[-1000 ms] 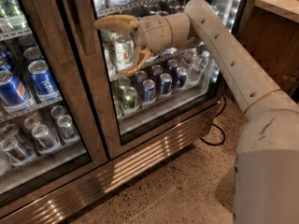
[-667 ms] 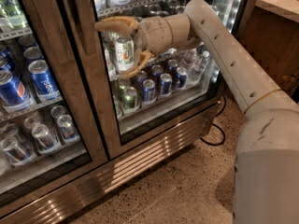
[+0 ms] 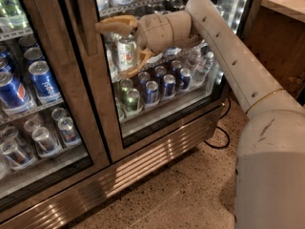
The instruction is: Open right fridge door
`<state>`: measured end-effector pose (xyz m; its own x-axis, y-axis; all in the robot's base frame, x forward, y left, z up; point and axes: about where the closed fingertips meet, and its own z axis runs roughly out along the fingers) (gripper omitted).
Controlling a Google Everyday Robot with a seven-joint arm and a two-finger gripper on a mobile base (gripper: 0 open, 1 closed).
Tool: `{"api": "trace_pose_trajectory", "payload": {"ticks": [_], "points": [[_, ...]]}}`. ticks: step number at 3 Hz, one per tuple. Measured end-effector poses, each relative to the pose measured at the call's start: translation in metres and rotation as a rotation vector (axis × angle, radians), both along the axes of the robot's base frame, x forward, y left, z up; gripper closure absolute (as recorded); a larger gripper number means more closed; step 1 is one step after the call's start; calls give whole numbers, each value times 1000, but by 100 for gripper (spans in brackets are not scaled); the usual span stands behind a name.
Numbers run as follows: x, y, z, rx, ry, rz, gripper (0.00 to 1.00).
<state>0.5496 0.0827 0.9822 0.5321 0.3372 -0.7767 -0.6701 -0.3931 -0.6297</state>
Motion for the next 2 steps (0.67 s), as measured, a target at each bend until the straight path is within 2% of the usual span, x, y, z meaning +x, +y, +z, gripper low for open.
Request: {"api": "trace_pose_trajectory", "payload": {"ticks": [1, 2], "points": [[-2, -1, 0, 0, 0, 0, 26], [-4, 8, 18, -70, -15, 35, 26]]}}
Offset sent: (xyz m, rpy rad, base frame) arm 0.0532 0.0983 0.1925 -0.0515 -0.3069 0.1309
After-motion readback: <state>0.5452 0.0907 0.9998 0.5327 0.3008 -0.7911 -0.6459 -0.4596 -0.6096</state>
